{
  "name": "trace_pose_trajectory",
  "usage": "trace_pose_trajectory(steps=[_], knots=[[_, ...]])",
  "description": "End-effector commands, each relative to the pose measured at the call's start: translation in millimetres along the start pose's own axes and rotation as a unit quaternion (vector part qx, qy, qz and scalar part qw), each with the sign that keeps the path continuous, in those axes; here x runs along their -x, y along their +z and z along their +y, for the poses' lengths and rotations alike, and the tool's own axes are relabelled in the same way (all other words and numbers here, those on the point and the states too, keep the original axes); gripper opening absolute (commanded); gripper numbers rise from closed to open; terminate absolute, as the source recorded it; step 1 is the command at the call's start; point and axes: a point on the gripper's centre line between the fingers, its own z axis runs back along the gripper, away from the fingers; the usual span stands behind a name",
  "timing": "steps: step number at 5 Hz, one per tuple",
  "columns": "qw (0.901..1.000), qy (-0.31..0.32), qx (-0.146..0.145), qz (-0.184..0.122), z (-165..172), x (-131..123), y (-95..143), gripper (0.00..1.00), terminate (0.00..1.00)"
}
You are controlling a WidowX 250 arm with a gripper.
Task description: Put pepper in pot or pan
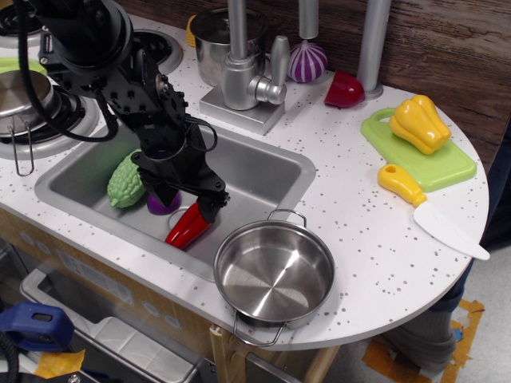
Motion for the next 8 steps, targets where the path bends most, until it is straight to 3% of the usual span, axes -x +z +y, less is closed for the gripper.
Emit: trace_pose_trajectory(steps=[1,4,5,6,8], knots=[[1.0000,0.000,0.000,0.000,0.0,0.0,0.0,1.00,0.00],[0.9998,0.004,0.000,-0.022,12.9,9.7,-43.2,1.00,0.00],[0.9994,0.011,0.012,-0.029,12.4,10.8,-50.4,1.00,0.00],[0.9996,0.009,0.003,-0.025,3.9,1.5,-32.5,0.00,0.00],[0.9994,-0.002,-0.033,-0.008,-1.2,-29.6,37.6,0.00,0.00]])
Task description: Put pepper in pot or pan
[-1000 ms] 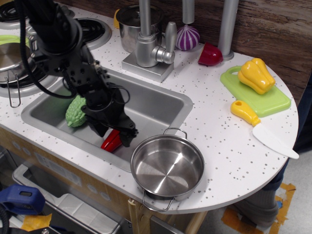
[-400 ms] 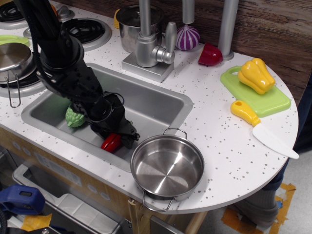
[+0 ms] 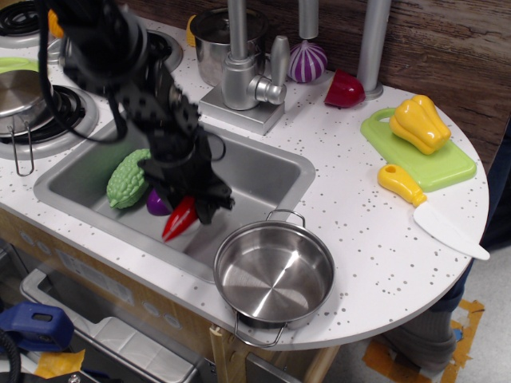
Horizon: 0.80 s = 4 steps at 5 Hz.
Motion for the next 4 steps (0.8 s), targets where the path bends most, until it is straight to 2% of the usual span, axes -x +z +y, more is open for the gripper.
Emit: trace_pose_trajectory(steps=[1,2,3,4], knots=[[0.9994,0.017,-0.025,-0.017,-12.3,-29.2,69.3,0.00,0.00],[0.9971,0.073,-0.012,0.017,-36.7,-14.9,93.7,0.00,0.00],[0.9904,0.134,-0.010,0.031,-67.9,6.0,100.9,0.00,0.00],[0.9825,0.183,0.006,0.036,-91.6,27.8,95.9,0.00,0.00]])
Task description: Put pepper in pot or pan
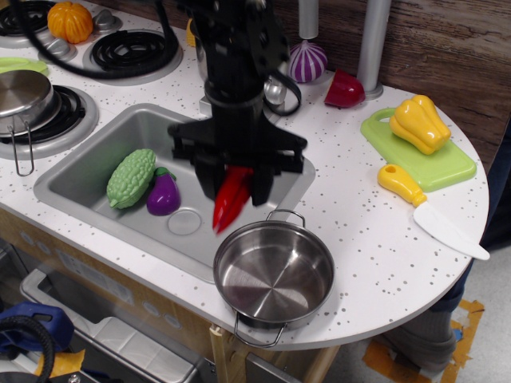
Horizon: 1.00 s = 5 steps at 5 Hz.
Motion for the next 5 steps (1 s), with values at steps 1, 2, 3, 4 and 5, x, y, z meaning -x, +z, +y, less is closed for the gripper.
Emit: trace_pose_trajectory(steps=[1,2,3,4,5], knots=[[0.9981,0.049,0.037,-0.007,-20.2,25.1,-1.2,0.00,0.00],[0.9963,0.069,0.047,-0.022,-29.7,39.5,-12.8,0.00,0.00],[0.9957,0.068,0.056,-0.028,-30.5,39.3,-15.4,1.00,0.00],[0.9951,0.068,0.063,-0.033,-30.5,35.9,-13.3,1.00,0.00],[0.9951,0.068,0.063,-0.033,-30.5,35.9,-13.3,1.00,1.00]])
